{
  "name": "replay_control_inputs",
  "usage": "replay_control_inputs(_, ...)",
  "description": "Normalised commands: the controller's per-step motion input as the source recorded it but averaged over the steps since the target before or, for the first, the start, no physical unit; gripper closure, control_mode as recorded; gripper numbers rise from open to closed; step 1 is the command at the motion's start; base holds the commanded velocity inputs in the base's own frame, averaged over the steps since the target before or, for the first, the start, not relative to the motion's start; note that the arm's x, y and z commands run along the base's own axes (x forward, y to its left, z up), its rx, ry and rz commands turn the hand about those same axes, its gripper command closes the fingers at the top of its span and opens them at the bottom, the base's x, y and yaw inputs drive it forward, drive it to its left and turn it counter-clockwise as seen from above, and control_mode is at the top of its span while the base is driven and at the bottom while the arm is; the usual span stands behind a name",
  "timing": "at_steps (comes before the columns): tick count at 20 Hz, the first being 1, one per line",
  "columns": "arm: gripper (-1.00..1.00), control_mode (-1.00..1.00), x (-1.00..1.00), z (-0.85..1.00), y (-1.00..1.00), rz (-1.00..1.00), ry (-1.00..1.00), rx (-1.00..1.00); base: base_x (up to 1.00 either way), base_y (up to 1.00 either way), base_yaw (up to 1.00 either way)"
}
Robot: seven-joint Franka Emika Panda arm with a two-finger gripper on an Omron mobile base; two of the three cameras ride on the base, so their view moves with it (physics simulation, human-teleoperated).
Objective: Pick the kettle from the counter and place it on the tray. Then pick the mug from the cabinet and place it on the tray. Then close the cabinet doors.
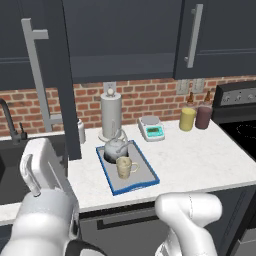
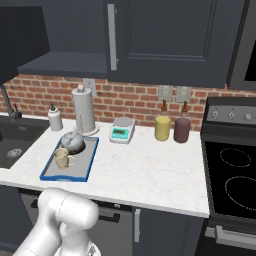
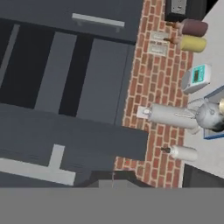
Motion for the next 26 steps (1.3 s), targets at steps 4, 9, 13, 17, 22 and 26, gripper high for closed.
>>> replay_control_inputs(4,1.0,-1.0,0.17,-0.07,0.66,-0.07,-0.07,-0.04,0.0,0.0,0.0)
replay_control_inputs(9,1.0,-1.0,0.81,-0.23,0.53,-0.11,0.0,-0.06,0.0,0.0,0.0)
replay_control_inputs(13,1.0,-1.0,1.0,-0.33,0.49,-0.15,0.0,-0.11,0.0,0.0,0.0)
replay_control_inputs(17,1.0,-1.0,0.96,-0.23,0.62,-0.13,-0.04,-0.09,0.0,0.0,0.0)
replay_control_inputs(22,1.0,-1.0,0.53,-0.01,0.73,-0.06,-0.06,-0.01,0.0,0.0,0.0)
replay_control_inputs(26,1.0,-1.0,0.41,0.0,0.28,-0.1,-0.01,0.0,0.0,0.0,0.0)
